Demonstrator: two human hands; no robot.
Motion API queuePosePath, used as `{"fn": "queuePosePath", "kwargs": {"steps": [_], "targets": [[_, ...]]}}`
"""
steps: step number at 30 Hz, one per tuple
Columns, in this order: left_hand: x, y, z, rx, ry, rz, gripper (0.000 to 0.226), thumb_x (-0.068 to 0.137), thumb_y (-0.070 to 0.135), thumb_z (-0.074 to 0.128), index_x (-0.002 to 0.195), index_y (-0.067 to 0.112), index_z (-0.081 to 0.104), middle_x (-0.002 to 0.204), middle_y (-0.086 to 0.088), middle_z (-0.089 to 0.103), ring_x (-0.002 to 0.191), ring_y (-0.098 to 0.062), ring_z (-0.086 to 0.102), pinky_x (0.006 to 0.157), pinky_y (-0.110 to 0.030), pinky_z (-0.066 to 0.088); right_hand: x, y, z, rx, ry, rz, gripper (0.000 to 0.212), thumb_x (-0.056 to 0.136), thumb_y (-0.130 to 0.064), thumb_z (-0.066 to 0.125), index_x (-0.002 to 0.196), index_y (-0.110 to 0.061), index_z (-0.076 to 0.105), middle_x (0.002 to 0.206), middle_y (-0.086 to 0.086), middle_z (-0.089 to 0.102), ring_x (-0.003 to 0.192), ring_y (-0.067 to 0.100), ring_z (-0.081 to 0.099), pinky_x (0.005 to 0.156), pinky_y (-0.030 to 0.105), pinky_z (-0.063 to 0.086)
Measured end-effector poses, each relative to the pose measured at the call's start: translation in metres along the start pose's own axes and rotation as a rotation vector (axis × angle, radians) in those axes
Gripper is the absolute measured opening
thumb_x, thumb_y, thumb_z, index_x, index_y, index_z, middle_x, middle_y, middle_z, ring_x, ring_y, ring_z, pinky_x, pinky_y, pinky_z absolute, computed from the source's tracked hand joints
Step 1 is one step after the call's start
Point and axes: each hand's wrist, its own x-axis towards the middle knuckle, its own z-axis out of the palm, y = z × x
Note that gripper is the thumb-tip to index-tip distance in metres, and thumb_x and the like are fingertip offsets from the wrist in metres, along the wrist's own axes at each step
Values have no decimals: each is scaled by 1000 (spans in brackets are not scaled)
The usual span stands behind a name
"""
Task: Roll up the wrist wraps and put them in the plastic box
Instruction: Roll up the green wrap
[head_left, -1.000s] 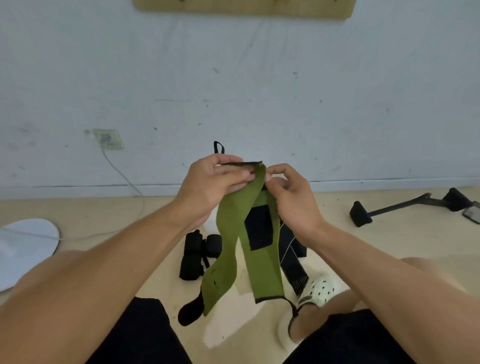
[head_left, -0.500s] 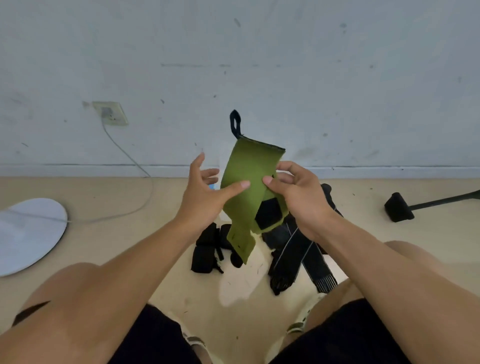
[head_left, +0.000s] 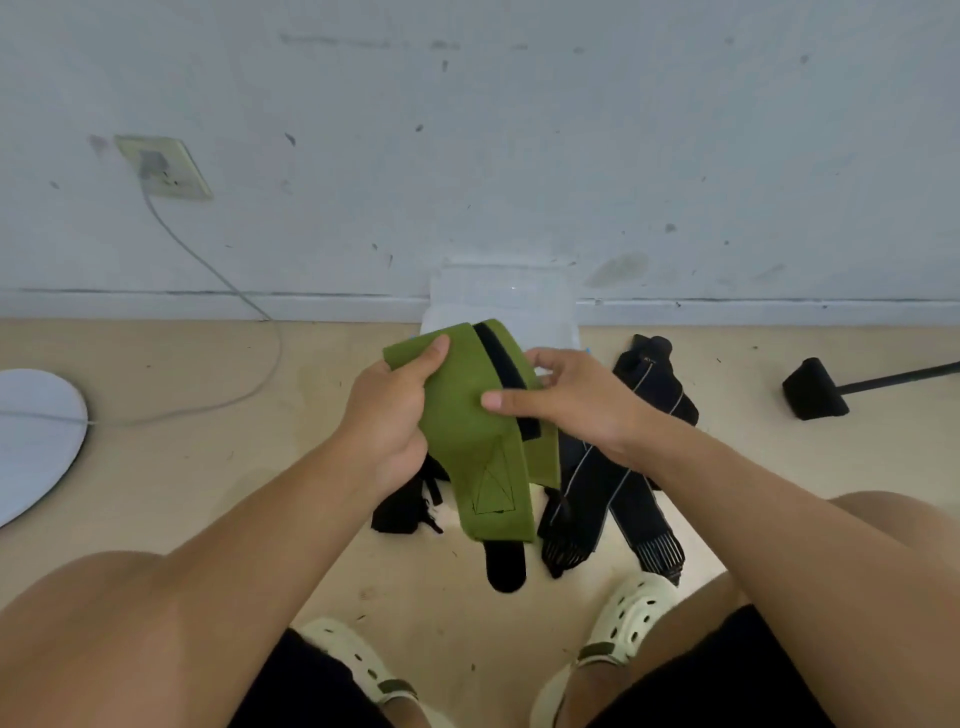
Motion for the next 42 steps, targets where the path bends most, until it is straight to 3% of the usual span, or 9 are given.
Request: {"fn": "queuePosePath", "kwargs": {"steps": [8,12,16,23,27,30,33,38,42], "targets": [[22,7,-16,-251,273,-135,27,95,16,75,119,6,68,114,-10,74,96,-24,73,66,-36,60,1,41,-9,-238,-173,168,39,77,-7,89,113,-14,76,105,-2,81,98,14,78,99,38,59],[27,1,-24,169,467,129,66,94,6,72,151,19,42,137,8,52,117,-15,55,86,-24,47,-4,39,-16,-392,-153,99,30,75,-12,91,99,-21,76,92,-7,80,86,10,77,87,33,61],[12,-7,-9,703,-59,415,72,88,-1,69,147,33,44,135,21,62,121,13,53,90,-6,38,-17,33,-11,-858,-289,-69,28,74,-24,89,95,-33,73,90,-17,75,85,4,70,80,32,58],[0,-30,-5,1082,-681,97,84,79,21,70,152,41,35,121,19,72,123,-2,62,111,-42,48,-36,20,-7,-1218,-230,-373,33,82,-31,80,113,-31,67,68,-14,50,80,19,53,74,33,39],[-2,-43,-3,1246,-670,193,75,67,43,94,132,43,57,120,16,72,112,-2,68,100,-36,56,-36,23,-15,-1102,-177,-375,37,79,-25,80,94,-37,49,77,-11,53,82,17,51,75,32,36],[-3,-53,1,1220,-598,250,24,76,22,89,92,28,73,87,6,77,81,-11,73,79,-39,61,-30,31,-15,-1078,-79,-472,37,76,-24,80,94,-36,49,84,-4,55,86,17,46,92,35,43],[-5,-53,4,1121,-493,325,30,82,7,78,61,16,58,57,4,55,55,-12,52,56,-31,40,-25,34,-17,-1036,95,-593,36,71,-22,85,100,-26,63,89,-3,59,91,17,48,93,43,46],[-7,-45,6,819,-323,299,19,84,1,78,98,14,76,90,-3,79,82,-15,76,73,-22,58,-26,19,-24,-625,494,-205,76,81,-49,84,144,-23,51,144,2,47,136,23,41,108,31,37],[-5,-47,6,720,-339,326,47,85,1,79,113,36,67,101,11,79,95,-8,75,86,-26,60,-22,19,-18,-27,266,246,94,84,-69,69,158,-24,32,156,5,45,137,33,51,110,54,45]]}}
